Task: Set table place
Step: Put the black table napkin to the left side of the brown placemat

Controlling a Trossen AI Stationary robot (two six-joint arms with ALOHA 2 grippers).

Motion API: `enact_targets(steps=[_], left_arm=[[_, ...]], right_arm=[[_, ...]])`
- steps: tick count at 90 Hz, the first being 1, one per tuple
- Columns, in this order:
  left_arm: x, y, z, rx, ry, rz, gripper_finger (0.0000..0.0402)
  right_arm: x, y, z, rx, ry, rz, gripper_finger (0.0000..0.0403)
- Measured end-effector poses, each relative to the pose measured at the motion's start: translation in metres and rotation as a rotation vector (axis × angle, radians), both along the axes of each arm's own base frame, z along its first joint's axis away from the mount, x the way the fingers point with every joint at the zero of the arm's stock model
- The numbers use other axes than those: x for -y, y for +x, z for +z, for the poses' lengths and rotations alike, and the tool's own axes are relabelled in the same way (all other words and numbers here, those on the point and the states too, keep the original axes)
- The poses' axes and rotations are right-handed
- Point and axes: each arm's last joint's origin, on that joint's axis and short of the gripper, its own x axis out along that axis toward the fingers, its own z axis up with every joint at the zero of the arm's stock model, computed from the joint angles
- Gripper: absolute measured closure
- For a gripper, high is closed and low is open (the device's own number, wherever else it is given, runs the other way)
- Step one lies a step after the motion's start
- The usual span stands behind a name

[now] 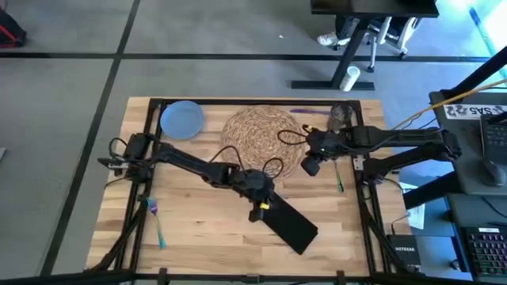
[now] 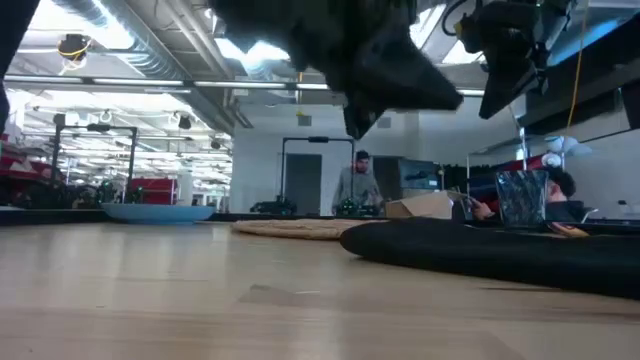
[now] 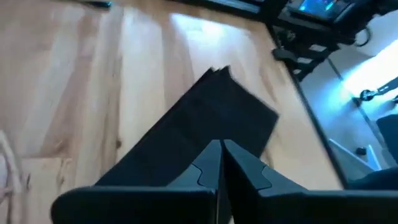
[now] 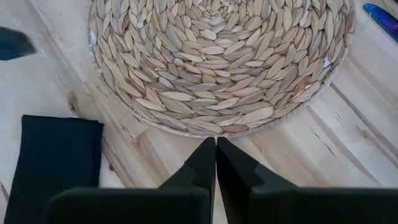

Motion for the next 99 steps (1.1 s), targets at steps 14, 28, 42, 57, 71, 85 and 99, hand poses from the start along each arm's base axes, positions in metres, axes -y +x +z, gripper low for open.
enact_targets(steps=[14,28,42,57,71,85,99], left_arm=[[-0.001,0.000,-0.006,-0.026,-0.001,0.006,0.0402],[-0.002,-0.002,-0.010,-0.057,0.043,0.005,0.0402],[-0.003,-0.005,-0.015,-0.100,0.072,0.018,0.0402],[-0.006,-0.011,-0.024,-0.141,0.086,0.023,0.0402],[-0.015,-0.014,-0.029,-0.179,0.131,0.012,0.0402],[-0.031,-0.012,-0.030,-0.186,0.150,0.034,0.0402],[-0.052,-0.011,-0.025,-0.174,0.146,0.084,0.0402]], right_arm=[[0.000,0.000,0.000,0.000,0.000,0.000,0.0403],[0.000,0.000,0.000,-0.003,0.002,0.002,0.0403],[0.000,0.000,0.000,-0.003,0.002,0.002,0.0403],[0.000,0.000,0.000,-0.003,0.002,0.002,0.0403],[0.000,0.000,0.000,-0.003,0.003,0.002,0.0403],[0.000,0.000,0.000,-0.004,0.003,0.002,0.0403],[0.000,0.000,0.000,-0.005,0.009,0.006,0.0403]])
